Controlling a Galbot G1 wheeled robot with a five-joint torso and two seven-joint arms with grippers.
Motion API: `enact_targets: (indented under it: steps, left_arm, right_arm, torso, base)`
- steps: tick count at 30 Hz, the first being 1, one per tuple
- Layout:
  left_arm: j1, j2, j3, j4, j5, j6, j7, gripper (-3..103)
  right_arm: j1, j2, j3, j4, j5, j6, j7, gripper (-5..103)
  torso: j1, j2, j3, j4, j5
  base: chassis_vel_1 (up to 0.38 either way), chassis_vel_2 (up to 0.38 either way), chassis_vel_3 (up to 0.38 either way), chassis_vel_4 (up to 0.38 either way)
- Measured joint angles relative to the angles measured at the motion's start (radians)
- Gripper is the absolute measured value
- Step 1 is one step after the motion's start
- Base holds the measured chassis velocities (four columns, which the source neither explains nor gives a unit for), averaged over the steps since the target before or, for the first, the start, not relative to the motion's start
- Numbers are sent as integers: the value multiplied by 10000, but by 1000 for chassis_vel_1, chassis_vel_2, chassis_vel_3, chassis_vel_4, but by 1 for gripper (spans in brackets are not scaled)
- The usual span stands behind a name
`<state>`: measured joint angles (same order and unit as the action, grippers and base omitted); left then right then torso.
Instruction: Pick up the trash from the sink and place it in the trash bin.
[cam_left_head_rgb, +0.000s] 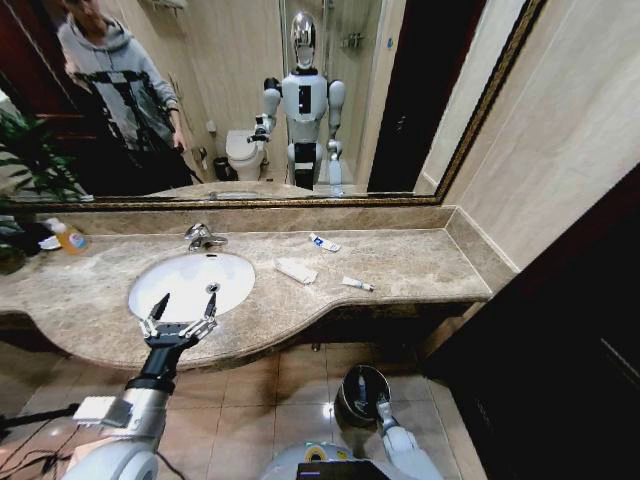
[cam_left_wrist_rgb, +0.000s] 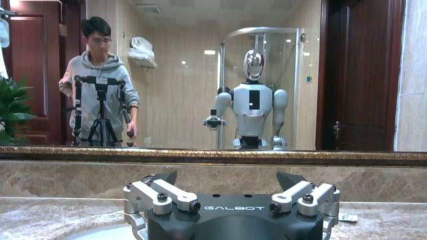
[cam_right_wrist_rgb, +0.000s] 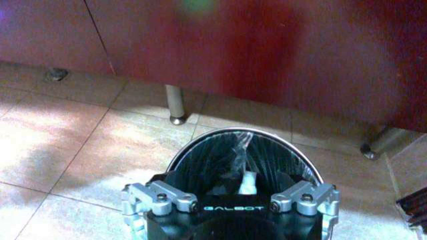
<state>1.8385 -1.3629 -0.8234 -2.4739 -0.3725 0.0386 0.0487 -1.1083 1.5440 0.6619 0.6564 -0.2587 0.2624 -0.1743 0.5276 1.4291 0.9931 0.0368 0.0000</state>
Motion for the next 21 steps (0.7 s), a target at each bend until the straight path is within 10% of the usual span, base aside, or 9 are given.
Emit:
enact_targets:
  steps: [8,12,21]
  left_arm:
    - [0,0,0,0,0,0,1,100]
    - [0,0,0,0,0,0,1,100]
    - [0,0,0,0,0,0,1,100]
  right_arm:
    - [-418,-53,-10,528,105,151,-6,100]
    - [-1589,-135,-356,2475,1614,-78,2,100]
    - [-3580,-397,61,5510,1695,1828,1080,100]
  torso:
    - [0,0,0,1,1]
    - [0,0,0,0,0]
    - [-1,0,-1,0,2]
  base:
    - [0,0,0,0]
    - [0,0,0,0]
    - [0,0,0,0]
